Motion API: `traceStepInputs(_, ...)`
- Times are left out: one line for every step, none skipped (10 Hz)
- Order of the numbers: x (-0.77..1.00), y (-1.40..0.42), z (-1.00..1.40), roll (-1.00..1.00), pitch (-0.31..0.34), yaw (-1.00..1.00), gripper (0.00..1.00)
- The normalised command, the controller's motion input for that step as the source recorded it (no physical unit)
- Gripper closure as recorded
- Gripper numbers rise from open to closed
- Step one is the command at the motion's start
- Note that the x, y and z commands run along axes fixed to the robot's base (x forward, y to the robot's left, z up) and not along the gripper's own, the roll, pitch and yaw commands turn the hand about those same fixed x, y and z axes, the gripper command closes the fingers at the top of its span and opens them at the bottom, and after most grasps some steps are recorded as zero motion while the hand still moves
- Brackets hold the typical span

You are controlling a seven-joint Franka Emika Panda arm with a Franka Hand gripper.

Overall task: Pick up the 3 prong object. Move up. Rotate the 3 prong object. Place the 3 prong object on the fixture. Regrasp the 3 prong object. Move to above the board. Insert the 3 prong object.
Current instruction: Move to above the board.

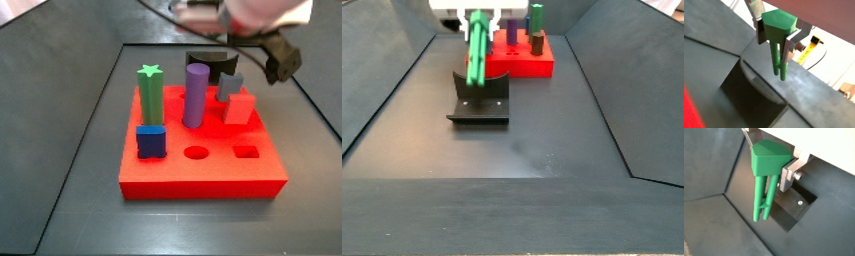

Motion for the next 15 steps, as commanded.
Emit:
traceStepInputs(-0.07, -0.08, 1.00, 0.03, 0.089, -0.19, 1.00)
traceStepInputs(-0.07, -0.07, 1.00, 0.01, 0.126, -0.17, 1.00)
traceStepInputs(-0.07, -0.07, 1.00, -0.02, 0.192, -0.09, 1.00)
traceStepInputs(-0.07, -0.07, 1.00, -0.03, 0.209, -0.05, 1.00)
traceStepInputs(-0.07, -0.06, 1.00, -0.03, 0.212, 0.01, 1.00)
traceStepInputs(-0.07, -0.06, 1.00, -0.04, 0.199, 0.07, 1.00)
traceStepInputs(-0.06, -0.05, 1.00, -0.05, 0.192, 0.09, 1.00)
traceStepInputs(-0.05, -0.05, 1.00, -0.04, 0.164, 0.13, 1.00)
traceStepInputs(-0.04, -0.05, 1.00, -0.04, 0.145, 0.15, 1.00)
traceStepInputs(-0.03, -0.05, 1.00, -0.04, 0.132, 0.16, 1.00)
traceStepInputs(-0.02, -0.05, 1.00, -0.03, 0.096, 0.16, 1.00)
traceStepInputs(-0.01, -0.05, 1.00, -0.03, 0.079, 0.16, 1.00)
traceStepInputs(-0.01, -0.04, 0.86, -0.04, 0.063, 0.15, 1.00)
traceStepInputs(0.00, -0.03, 0.74, -0.04, 0.051, 0.14, 1.00)
traceStepInputs(0.00, -0.02, 0.47, -0.05, 0.029, 0.12, 1.00)
